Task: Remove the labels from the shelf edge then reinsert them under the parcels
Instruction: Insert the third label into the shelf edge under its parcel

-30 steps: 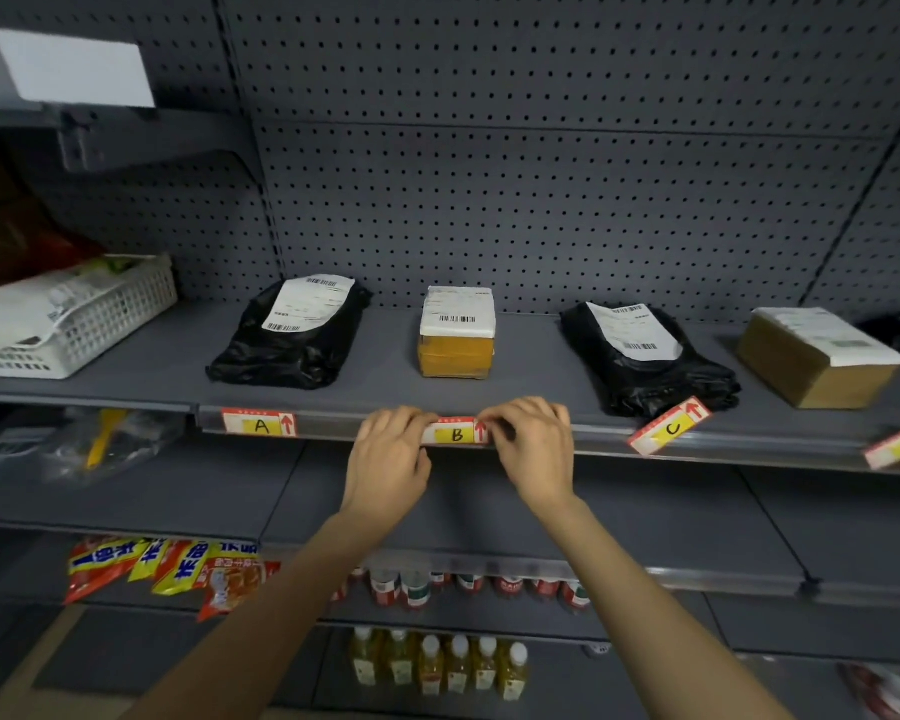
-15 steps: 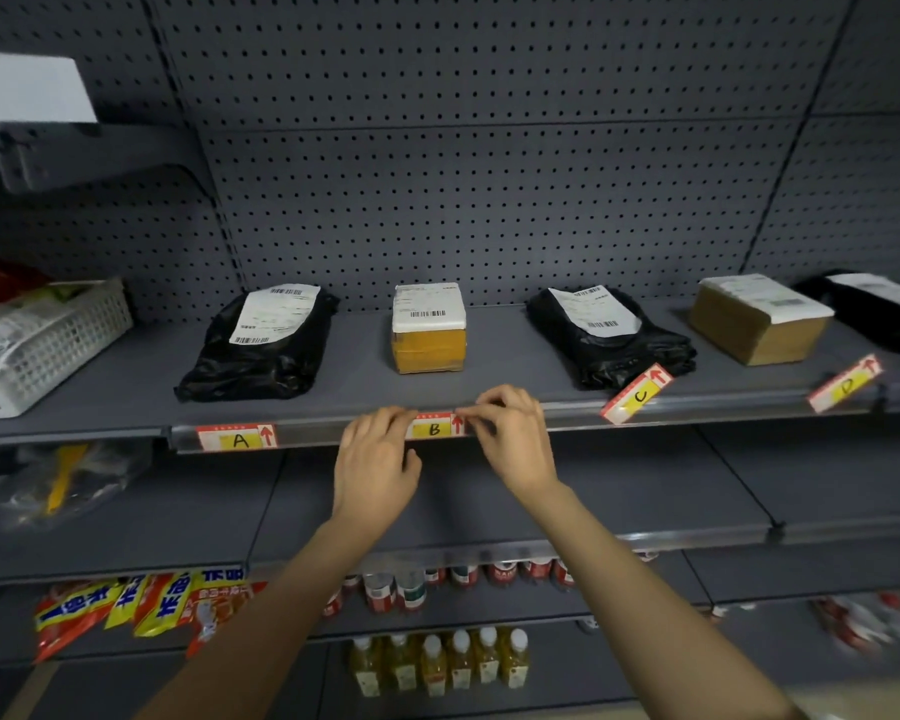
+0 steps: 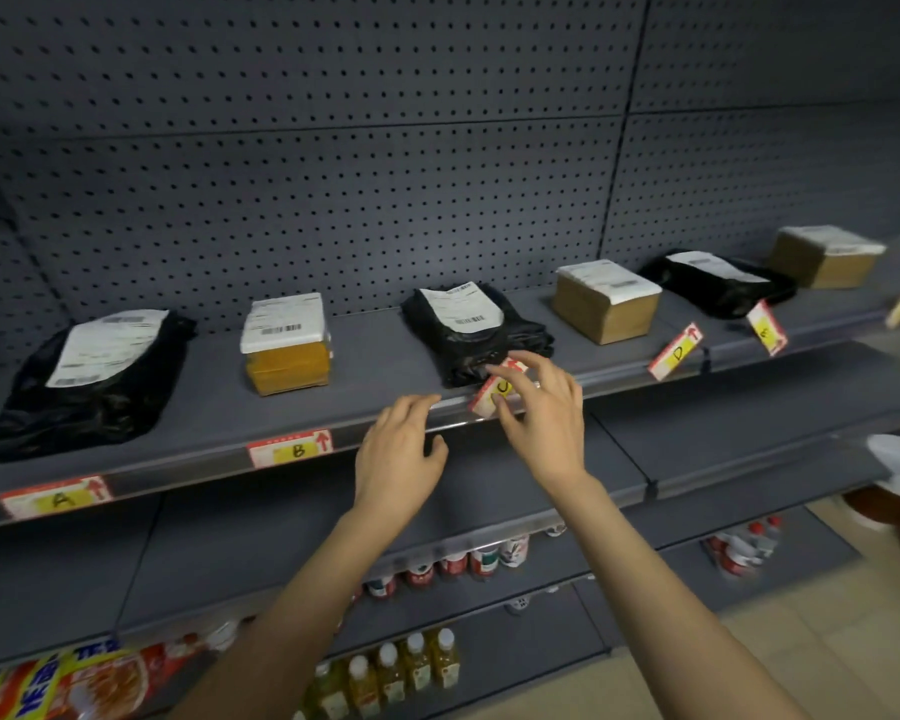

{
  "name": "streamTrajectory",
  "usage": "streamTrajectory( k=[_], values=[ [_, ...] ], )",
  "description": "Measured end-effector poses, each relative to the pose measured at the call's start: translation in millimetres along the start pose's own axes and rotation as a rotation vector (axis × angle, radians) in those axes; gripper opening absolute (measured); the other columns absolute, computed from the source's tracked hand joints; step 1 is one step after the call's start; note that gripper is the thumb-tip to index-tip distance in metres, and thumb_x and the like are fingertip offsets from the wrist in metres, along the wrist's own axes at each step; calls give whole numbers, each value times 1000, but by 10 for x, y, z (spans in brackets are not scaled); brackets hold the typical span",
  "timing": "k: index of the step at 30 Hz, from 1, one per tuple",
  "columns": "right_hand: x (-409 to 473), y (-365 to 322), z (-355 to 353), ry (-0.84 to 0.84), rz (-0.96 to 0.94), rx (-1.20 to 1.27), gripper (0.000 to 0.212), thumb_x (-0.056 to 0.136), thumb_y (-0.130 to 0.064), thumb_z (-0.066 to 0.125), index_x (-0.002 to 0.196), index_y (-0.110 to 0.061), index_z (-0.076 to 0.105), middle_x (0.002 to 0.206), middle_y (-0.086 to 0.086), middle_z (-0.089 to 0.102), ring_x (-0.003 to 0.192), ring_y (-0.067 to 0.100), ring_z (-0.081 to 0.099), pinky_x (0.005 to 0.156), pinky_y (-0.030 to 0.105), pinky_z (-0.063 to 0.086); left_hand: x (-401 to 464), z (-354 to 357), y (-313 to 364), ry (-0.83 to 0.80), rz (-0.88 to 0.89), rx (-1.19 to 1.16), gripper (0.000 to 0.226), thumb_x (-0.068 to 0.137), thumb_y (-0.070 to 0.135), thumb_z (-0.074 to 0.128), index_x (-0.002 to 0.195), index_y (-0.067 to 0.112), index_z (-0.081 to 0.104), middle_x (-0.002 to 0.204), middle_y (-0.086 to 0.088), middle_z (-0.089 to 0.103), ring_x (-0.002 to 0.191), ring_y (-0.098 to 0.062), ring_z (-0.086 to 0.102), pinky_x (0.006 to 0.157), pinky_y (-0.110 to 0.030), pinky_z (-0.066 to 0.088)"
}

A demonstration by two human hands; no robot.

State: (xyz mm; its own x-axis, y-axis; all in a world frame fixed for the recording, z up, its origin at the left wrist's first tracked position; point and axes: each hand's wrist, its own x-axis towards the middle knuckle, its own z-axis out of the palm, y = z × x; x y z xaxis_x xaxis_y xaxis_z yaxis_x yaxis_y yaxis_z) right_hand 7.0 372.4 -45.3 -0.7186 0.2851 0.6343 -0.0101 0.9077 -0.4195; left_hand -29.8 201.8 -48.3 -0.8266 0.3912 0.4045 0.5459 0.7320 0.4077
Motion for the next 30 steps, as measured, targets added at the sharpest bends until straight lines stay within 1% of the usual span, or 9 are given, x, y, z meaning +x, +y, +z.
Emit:
streamTrajectory(
  k=[4,7,9,12,15,18,21,27,30],
  values=[
    [164,285,-84,-80,-71,-65,45,77,-19,66,120,-29,58,135,4,50,121,24,47,102,40,31,136,237,302,-11,-18,-8,49,84,21,57,132,19,44,132,-1,52,121,-22,49,98,-38,44],
    [290,426,-95,-156,-120,-62,48,78,-20,65,124,-29,55,140,7,46,124,24,43,105,42,30,180,392,470,-5,-63,-12,49,84,20,57,131,20,44,130,-2,52,117,-24,51,95,-39,46],
    [354,517,-94,-192,-157,-46,46,80,-21,64,125,-29,55,140,6,46,123,25,45,106,43,30,195,476,547,-3,-112,-6,49,84,21,58,131,20,43,129,-2,51,116,-24,51,92,-39,47],
    [432,688,-98,-203,-207,-24,35,81,-23,63,116,-28,61,133,4,52,118,24,49,102,40,31,225,586,620,27,-161,28,53,84,22,59,134,17,42,128,-5,50,115,-25,50,94,-39,46],
    [455,876,-115,-215,-211,-15,24,84,-24,62,107,-28,65,114,-1,60,103,22,55,91,33,30,240,667,683,69,-206,59,53,84,22,60,133,14,43,127,-7,49,116,-25,49,97,-39,44],
    [435,1010,-132,-241,-221,-12,20,85,-23,62,104,-27,68,98,-3,65,92,23,56,80,30,27,222,731,742,82,-213,81,51,84,21,59,132,14,44,127,-7,49,117,-24,47,100,-38,41],
    [410,1077,-139,-287,-226,16,20,86,-21,62,103,-28,69,95,-3,68,90,23,55,74,29,25,207,747,778,86,-209,104,50,83,19,58,131,13,45,129,-7,49,117,-25,47,103,-39,39],
    [493,994,-36,-312,-157,73,14,84,-18,64,89,-28,73,93,-5,73,89,21,57,75,27,24,205,667,715,86,-201,175,48,85,19,56,131,13,44,128,-5,50,118,-23,46,107,-37,34],
    [470,893,38,-305,-143,85,14,83,-18,64,90,-26,72,92,-4,72,89,21,59,75,28,24,189,616,647,75,-209,164,49,85,18,56,132,12,44,129,-6,50,119,-23,46,108,-37,34]
  ],
)
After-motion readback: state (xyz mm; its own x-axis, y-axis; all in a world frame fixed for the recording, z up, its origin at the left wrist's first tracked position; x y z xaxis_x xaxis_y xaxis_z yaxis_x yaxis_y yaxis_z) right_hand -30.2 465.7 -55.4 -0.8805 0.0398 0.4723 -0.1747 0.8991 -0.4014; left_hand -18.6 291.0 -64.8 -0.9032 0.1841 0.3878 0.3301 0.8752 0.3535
